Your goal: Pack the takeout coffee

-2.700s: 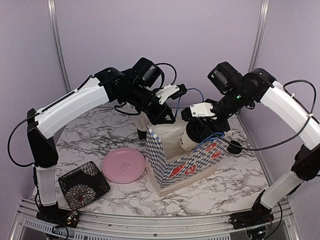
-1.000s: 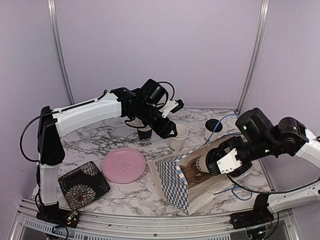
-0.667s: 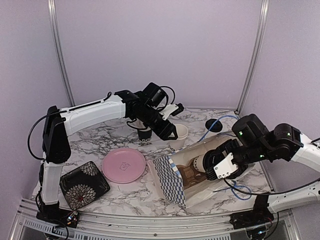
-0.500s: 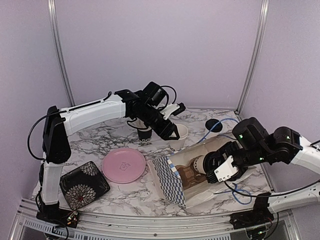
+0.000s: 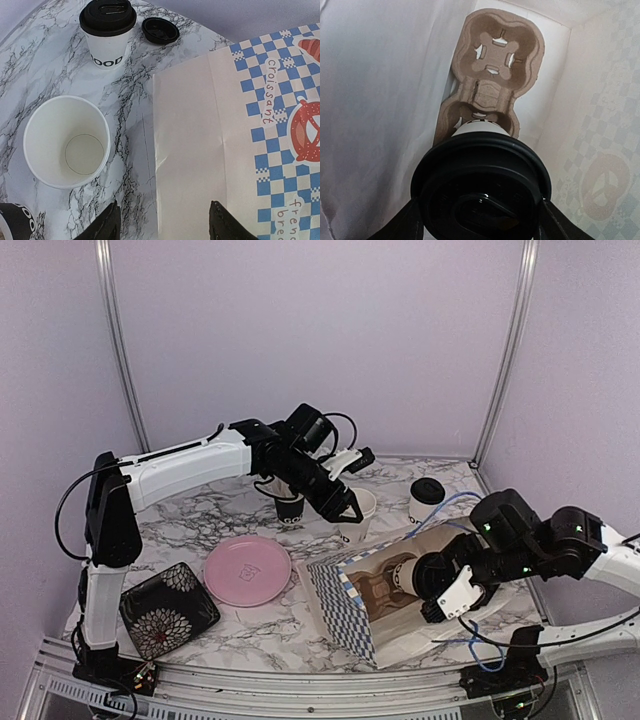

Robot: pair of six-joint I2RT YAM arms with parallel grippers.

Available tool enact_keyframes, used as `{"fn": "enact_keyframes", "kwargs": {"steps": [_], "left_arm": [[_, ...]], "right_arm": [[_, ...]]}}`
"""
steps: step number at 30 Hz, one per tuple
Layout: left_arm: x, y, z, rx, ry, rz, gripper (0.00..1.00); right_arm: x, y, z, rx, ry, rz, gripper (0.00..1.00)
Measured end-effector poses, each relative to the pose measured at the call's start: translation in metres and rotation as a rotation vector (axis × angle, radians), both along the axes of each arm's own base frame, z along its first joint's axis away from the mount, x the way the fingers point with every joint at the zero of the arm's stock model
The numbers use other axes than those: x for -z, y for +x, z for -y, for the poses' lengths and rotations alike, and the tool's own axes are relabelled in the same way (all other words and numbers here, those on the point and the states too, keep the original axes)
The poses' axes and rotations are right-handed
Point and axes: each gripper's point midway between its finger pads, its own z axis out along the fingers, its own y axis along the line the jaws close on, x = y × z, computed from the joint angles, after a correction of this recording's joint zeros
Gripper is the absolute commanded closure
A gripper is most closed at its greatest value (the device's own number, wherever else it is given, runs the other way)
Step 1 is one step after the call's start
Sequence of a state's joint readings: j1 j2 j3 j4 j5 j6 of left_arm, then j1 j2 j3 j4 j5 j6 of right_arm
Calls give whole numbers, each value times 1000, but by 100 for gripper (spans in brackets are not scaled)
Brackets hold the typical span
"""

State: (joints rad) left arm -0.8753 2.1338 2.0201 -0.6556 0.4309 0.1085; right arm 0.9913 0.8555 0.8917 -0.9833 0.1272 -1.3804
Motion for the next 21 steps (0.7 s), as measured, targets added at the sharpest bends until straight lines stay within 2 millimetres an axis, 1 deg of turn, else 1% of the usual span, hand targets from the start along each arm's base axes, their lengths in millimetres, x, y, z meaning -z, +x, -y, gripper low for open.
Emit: {"fn": "enact_keyframes", "kwargs": {"steps": [4, 8, 12, 17, 21], "left_arm": [[0, -1, 1, 11, -4, 1, 39], [1, -3, 1, 18, -6, -6, 39], [7, -4, 3, 27, -1, -20, 39], [13, -4, 4, 31, 4, -31, 39], [13, -5, 4, 34, 3, -33, 39]], "right_arm": [[7, 2, 3, 3, -16, 20, 49], [3, 7, 0, 10, 0, 40, 49], [2, 10, -4, 11, 12, 50, 49], [5, 10, -7, 6, 5, 37, 50], [10, 9, -9, 3, -4, 15, 50]]}}
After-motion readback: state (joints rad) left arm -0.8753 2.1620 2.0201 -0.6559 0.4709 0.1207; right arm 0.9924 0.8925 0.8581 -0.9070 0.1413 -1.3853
